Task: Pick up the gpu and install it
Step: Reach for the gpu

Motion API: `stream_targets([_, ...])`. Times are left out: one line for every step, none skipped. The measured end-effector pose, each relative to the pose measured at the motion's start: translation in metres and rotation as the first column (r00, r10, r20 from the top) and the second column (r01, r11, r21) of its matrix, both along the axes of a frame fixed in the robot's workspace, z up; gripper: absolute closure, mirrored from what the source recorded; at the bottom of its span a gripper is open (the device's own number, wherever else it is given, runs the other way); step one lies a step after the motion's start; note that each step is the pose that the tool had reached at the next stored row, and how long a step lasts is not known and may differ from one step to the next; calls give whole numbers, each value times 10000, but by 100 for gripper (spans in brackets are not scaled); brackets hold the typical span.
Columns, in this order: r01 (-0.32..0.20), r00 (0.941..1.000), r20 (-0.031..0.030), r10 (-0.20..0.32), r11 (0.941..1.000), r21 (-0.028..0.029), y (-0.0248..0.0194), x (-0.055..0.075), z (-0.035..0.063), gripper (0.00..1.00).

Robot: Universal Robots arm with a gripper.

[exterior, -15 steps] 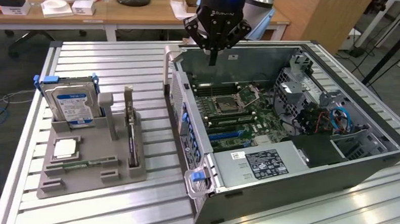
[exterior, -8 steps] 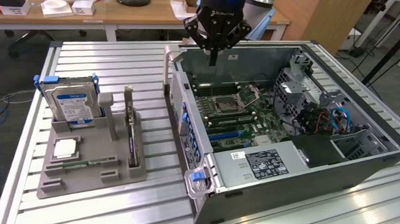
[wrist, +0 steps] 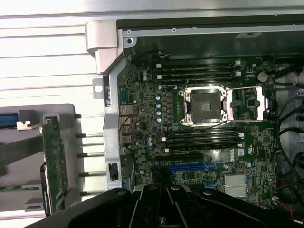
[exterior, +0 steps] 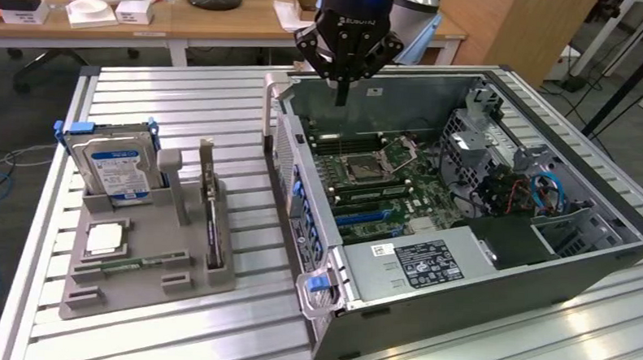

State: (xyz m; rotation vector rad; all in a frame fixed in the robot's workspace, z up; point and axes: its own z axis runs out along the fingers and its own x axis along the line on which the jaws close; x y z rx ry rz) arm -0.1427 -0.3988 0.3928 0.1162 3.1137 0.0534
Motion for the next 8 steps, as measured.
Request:
stream_targets([0,10000,1,0,10000,1,0,-1,0,89])
stream_targets([2,10000,1,-2,10000,1,0,-4,-1,89])
stream_targets([2,10000,1,-2,10000,1,0,-6,-1,89])
stream_targets([1,10000,0,-1,10000,0,0,-7,0,89])
stream_targets([1,10000,1,-1,10000,1,0,-11,0,89])
stream_targets([1,10000,1,-1,10000,1,0,-15,0,89])
stream_targets([1,10000,1,-1,10000,1,0,-15,-1,89])
stream_targets([2,10000,1,-2,10000,0,0,-17,0,89])
